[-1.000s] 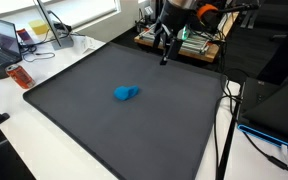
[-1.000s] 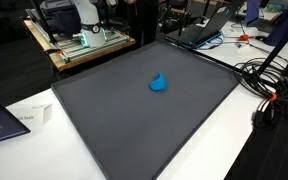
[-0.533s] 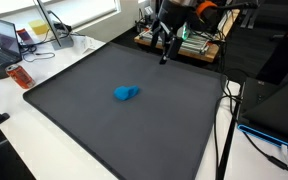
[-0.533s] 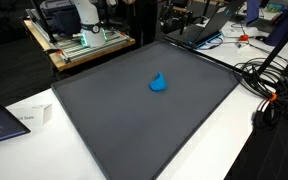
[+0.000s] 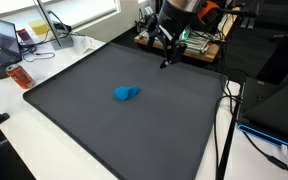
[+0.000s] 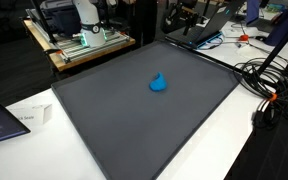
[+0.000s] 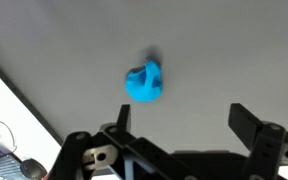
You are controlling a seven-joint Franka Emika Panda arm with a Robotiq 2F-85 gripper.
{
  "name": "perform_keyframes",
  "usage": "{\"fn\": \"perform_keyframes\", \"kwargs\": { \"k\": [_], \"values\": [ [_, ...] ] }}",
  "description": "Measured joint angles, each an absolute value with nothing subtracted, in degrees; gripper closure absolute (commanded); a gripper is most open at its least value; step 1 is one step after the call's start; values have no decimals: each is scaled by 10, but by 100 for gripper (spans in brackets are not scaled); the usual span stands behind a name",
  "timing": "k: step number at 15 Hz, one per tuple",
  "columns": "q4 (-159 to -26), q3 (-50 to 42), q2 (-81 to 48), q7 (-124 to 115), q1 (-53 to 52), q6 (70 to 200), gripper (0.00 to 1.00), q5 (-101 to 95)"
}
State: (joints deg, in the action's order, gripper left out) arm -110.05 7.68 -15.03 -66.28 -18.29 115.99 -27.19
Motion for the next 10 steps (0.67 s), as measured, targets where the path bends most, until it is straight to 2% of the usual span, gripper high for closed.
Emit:
{"fn": "perform_keyframes", "kwargs": {
  "k": [10],
  "values": [
    [-928, 70, -288, -545, -214, 1043, 0, -314]
  ]
}}
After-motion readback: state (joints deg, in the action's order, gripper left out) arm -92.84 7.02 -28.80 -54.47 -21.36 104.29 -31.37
